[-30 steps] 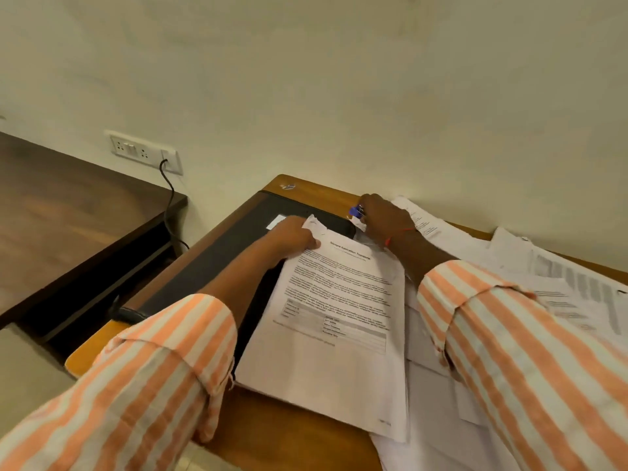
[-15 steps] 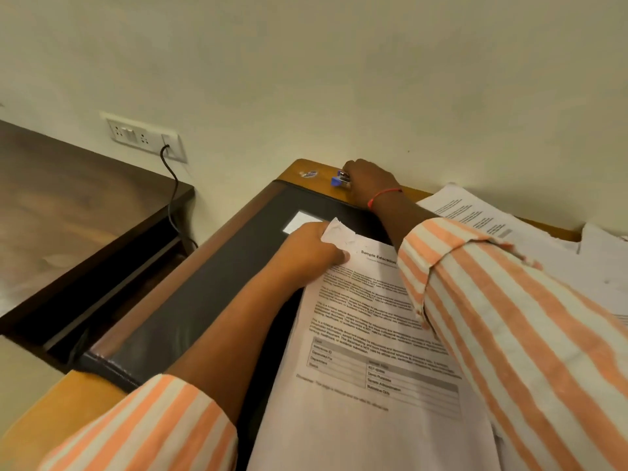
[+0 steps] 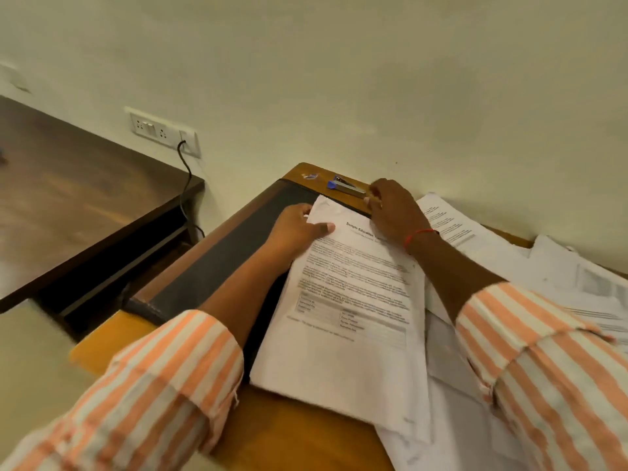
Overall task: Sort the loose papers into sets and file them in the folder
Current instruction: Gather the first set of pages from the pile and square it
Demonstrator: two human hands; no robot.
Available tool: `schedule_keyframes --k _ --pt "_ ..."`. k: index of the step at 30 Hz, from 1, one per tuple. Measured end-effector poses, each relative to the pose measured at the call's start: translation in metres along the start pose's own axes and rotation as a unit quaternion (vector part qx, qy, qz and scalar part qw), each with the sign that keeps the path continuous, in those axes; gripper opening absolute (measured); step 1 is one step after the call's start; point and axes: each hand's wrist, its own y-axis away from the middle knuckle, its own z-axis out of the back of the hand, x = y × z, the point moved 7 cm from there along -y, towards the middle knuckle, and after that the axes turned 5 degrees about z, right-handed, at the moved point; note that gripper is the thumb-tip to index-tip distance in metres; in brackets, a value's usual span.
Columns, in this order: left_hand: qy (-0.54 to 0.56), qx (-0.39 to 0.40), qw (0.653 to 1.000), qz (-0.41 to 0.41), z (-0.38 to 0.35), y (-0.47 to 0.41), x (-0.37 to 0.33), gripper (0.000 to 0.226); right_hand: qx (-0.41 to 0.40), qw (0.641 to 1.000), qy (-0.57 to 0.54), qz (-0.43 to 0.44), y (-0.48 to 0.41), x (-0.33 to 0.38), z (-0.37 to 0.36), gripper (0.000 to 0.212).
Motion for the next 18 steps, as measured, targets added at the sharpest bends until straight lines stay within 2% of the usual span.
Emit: schedule_keyframes --k 3,5,6,8,10,11,13,15,16,18 --pt "0.035 -0.017 0.999 -0.02 0.006 0.01 -0.009 0.03 -0.052 0.997 -0.039 -0.031 0.052 -0.009 0.045 0.031" --pt "0.061 -0.022 0.997 -0.03 0.011 0.019 -0.018 0.022 -0.044 0.989 -0.106 -0.097 0.089 -0.011 0.066 0.041" --pt "0.07 -0.024 0.996 -0.047 0.014 0.024 -0.027 0.022 -0.023 0.977 -0.177 -0.12 0.104 -0.006 0.07 0.042" --pt "0.085 -0.039 0.993 -0.078 0.021 0.034 -0.042 0.031 0.015 0.913 -0.382 -0.139 0.13 0.011 0.06 0.038" --pt "0.098 -0.066 0.989 -0.088 0.029 0.046 -0.052 0.03 0.016 0.843 -0.519 -0.142 0.149 0.023 0.049 0.037" --pt "0.097 -0.078 0.989 -0.084 0.033 0.05 -0.053 0.028 0.017 0.831 -0.536 -0.148 0.154 0.028 0.044 0.038" --pt "0.094 -0.08 0.99 -0.065 0.04 0.053 -0.048 0.027 0.003 0.836 -0.521 -0.175 0.16 0.035 0.038 0.036" --pt "0.081 -0.043 0.995 -0.033 0.043 0.061 -0.038 0.031 -0.043 0.83 -0.513 -0.216 0.163 0.036 0.034 0.027" --pt "0.045 -0.027 0.998 -0.017 0.044 0.064 -0.031 0.031 -0.066 0.823 -0.51 -0.239 0.162 0.035 0.03 0.023" --pt "-0.114 -0.021 0.993 0.003 0.053 0.07 -0.015 0.032 -0.085 0.816 -0.497 -0.284 0.158 0.036 0.02 0.019"
